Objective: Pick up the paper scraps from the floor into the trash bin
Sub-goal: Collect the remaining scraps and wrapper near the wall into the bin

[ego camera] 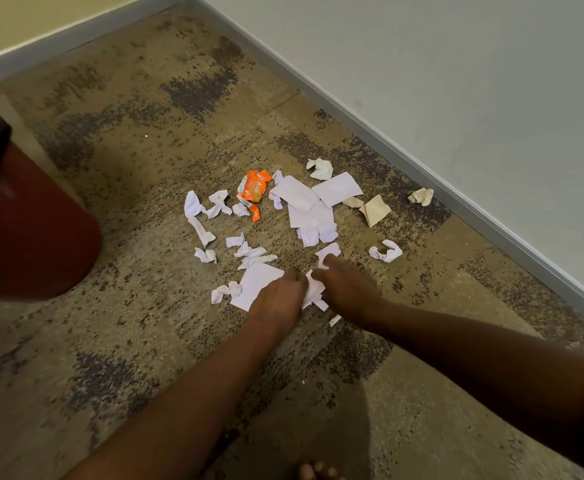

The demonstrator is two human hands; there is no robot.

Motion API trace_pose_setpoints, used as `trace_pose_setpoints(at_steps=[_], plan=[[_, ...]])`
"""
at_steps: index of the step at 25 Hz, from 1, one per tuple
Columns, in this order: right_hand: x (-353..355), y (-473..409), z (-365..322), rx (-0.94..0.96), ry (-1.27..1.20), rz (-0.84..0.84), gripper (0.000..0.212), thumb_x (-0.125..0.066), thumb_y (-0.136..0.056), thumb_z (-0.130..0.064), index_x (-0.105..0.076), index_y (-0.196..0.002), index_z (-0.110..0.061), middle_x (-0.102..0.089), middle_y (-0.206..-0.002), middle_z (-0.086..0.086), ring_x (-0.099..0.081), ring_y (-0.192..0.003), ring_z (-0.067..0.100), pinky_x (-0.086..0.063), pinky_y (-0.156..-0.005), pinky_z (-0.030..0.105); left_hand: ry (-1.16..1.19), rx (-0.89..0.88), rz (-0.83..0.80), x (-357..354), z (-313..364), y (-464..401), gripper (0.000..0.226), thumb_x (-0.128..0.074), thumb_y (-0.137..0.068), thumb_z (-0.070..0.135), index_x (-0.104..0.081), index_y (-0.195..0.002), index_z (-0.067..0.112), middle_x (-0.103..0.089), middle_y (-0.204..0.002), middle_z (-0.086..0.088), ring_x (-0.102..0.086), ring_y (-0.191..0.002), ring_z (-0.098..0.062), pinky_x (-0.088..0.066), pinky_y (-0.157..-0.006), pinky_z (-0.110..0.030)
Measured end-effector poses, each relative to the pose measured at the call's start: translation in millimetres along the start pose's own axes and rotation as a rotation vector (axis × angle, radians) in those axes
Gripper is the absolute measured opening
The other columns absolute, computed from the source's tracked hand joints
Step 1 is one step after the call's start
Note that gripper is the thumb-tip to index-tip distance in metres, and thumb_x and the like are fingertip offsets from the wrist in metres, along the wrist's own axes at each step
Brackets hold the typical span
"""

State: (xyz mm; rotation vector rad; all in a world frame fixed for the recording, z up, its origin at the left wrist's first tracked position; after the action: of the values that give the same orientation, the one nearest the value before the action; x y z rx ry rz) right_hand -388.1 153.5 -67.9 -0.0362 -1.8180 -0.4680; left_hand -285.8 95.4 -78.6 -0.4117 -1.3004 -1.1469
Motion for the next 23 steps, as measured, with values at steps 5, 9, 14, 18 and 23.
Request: trace_pose_setpoints(at_steps=[5, 9, 14, 18, 23], plan=[[2.7, -5.0, -4.2, 0.052, 0.046, -0.002, 0.021, -0.051, -0.09, -0.016, -0.062, -0.107, -0.015, -0.054, -0.101, 0.01, -0.06, -0.088, 0.032, -0.053, -0.07, 0.04, -0.213, 0.012, 0.194, 19.6, -12.1, 14.7, 0.044, -0.054, -0.095, 0.016, -0.046, -0.138, 0.015, -0.04, -0.143, -0.012, -0.041, -0.127, -0.032, -0.04, -0.098, -0.044], [5.7, -5.9, -5.1, 0.059, 0.033, 0.009, 0.022, -0.054, -0.089, -0.014, -0.065, -0.109, -0.013, -0.057, -0.104, 0.011, -0.061, -0.086, 0.031, -0.05, -0.072, 0.036, -0.226, 0.236, 0.278, 40.0, -50.2, 11.9, 0.08, -0.069, -0.088, 0.021, -0.021, -0.152, 0.02, -0.008, -0.164, -0.015, -0.014, -0.148, -0.043, -0.02, -0.115, -0.061], [6.9, -8.4, -2.7, 0.029, -0.009, 0.02, 0.022, -0.061, -0.088, -0.016, -0.067, -0.109, -0.015, -0.059, -0.106, 0.009, -0.062, -0.086, 0.029, -0.047, -0.071, 0.032, -0.058, 0.216, 0.001, 32.9, -88.7, -8.2, 0.075, -0.063, -0.095, 0.021, -0.022, -0.153, 0.042, 0.002, -0.167, -0.005, -0.018, -0.146, -0.042, -0.03, -0.111, -0.06], [8.8, -8.9, -5.2, 0.034, -0.021, 0.048, 0.021, -0.061, -0.088, -0.018, -0.069, -0.107, -0.017, -0.059, -0.105, 0.006, -0.063, -0.084, 0.027, -0.048, -0.07, 0.031, -0.1, 0.15, 0.038, 31.2, -73.8, -6.2, 0.057, -0.041, -0.102, 0.007, -0.036, -0.152, 0.034, -0.026, -0.16, -0.007, -0.031, -0.139, -0.035, -0.044, -0.102, -0.047], [10.1, -13.9, -15.6, 0.05, -0.09, 0.056, 0.017, -0.063, -0.088, -0.021, -0.071, -0.103, -0.019, -0.059, -0.1, 0.003, -0.062, -0.086, 0.023, -0.042, -0.07, 0.029, -0.081, 0.145, 0.116, 39.8, -66.6, -1.5, 0.037, -0.047, -0.101, 0.011, -0.059, -0.136, 0.019, -0.056, -0.127, -0.012, -0.059, -0.114, -0.035, -0.054, -0.086, -0.042]])
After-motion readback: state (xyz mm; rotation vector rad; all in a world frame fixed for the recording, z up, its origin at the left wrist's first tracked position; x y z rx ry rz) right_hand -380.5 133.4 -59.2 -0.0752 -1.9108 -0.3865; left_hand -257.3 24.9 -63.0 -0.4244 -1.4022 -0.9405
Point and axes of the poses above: each hand's wrist, its own y-axis away from the middle knuckle, its own x-axis out of the back of the hand, z = x × y, the point moved 6 cm from there along -y, towards the middle knuckle
